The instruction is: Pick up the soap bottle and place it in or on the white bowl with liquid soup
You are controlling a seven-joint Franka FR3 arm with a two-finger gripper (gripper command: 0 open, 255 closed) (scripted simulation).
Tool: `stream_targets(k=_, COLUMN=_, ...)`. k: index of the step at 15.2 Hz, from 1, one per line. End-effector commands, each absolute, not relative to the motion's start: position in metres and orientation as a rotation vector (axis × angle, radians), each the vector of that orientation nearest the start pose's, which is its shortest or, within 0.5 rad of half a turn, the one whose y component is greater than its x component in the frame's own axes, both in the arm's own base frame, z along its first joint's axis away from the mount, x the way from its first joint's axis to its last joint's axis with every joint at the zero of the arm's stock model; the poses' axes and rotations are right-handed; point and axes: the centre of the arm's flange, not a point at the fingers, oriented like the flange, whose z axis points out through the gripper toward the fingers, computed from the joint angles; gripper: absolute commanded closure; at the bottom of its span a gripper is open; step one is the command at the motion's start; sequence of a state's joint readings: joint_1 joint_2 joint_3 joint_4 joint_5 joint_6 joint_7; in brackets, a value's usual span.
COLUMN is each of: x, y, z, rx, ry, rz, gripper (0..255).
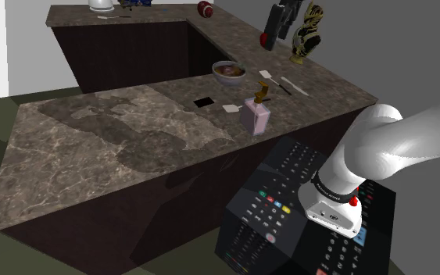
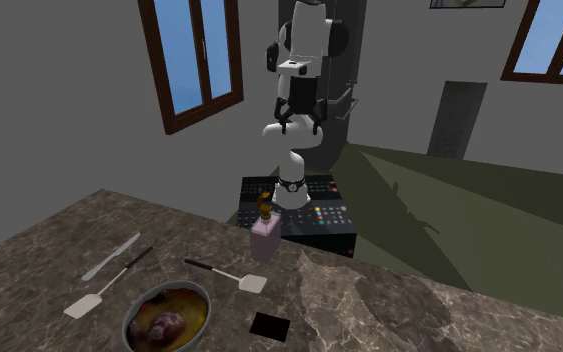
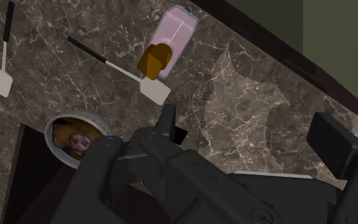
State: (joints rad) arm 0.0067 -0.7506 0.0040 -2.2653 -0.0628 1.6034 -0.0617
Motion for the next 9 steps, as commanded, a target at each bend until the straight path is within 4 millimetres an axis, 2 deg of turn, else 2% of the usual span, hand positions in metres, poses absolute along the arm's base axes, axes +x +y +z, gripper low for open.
stream_targets(k=1, x=0.321, y=-0.003, z=0.626, rx=-3.204, ry=-0.113, rz=-0.14, gripper=0)
stream_targets(k=9, x=0.318, y=-0.037, z=0.525, rx=-3.187, ry=0.189, rz=-0.239, gripper=0)
